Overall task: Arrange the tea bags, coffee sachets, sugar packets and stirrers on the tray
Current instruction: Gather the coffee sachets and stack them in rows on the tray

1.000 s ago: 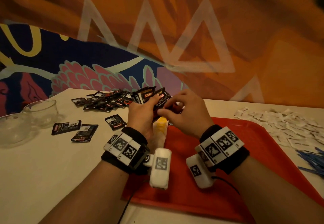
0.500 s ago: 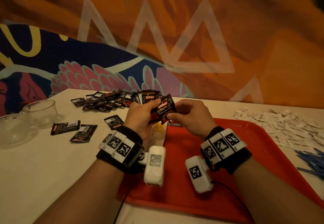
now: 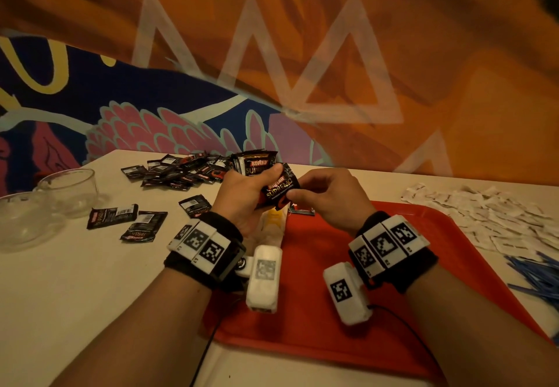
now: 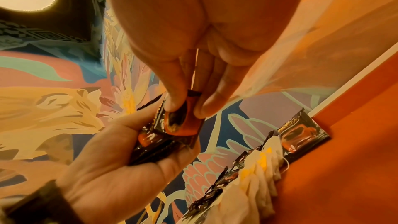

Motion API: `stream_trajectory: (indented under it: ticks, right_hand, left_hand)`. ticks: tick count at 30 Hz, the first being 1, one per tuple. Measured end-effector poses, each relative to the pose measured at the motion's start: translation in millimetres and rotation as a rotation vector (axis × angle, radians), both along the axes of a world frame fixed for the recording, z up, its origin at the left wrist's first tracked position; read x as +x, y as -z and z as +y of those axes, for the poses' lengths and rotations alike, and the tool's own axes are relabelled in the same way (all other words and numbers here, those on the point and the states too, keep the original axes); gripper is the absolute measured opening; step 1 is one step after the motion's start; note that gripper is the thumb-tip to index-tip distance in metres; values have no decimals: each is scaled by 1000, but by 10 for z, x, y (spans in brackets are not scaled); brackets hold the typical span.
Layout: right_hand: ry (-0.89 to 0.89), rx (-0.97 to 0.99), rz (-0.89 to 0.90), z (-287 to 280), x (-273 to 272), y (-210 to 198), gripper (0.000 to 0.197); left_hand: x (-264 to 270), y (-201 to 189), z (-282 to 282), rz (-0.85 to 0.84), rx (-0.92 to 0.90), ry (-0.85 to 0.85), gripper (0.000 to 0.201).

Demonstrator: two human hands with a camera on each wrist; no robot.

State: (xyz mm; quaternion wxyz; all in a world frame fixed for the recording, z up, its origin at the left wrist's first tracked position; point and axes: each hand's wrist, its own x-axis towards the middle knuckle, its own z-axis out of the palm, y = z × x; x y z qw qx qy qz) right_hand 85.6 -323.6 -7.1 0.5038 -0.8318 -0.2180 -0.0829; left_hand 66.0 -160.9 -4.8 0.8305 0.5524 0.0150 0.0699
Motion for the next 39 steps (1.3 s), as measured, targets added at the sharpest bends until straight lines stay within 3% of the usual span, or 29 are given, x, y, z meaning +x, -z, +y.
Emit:
stream_trajectory:
  ticks: [4, 7, 12, 16, 19, 26, 39]
  right_hand:
    - [63, -74, 28, -51, 71, -42, 12]
    - [181, -112, 123, -227, 250, -84, 4]
    - [409, -302, 386, -598, 615, 39, 20]
    - [538, -430, 497, -698, 778, 194, 40]
    - [522, -443, 546, -663, 852, 196, 44]
    - [473, -349, 626, -503, 848, 136, 22]
    - [470, -316, 675, -522, 852, 144, 23]
  left_hand:
    - [41, 15, 22, 53, -60, -57, 30]
    - [56, 24, 85, 103, -133, -51, 19]
    - [75, 35, 139, 135, -225, -5, 14]
    - [82, 45, 146, 121, -222, 13, 14]
    - [89, 53, 150, 114, -215, 20, 14]
    - [99, 64, 156, 133, -214, 32, 13]
    - [106, 77, 159, 160, -198, 39, 13]
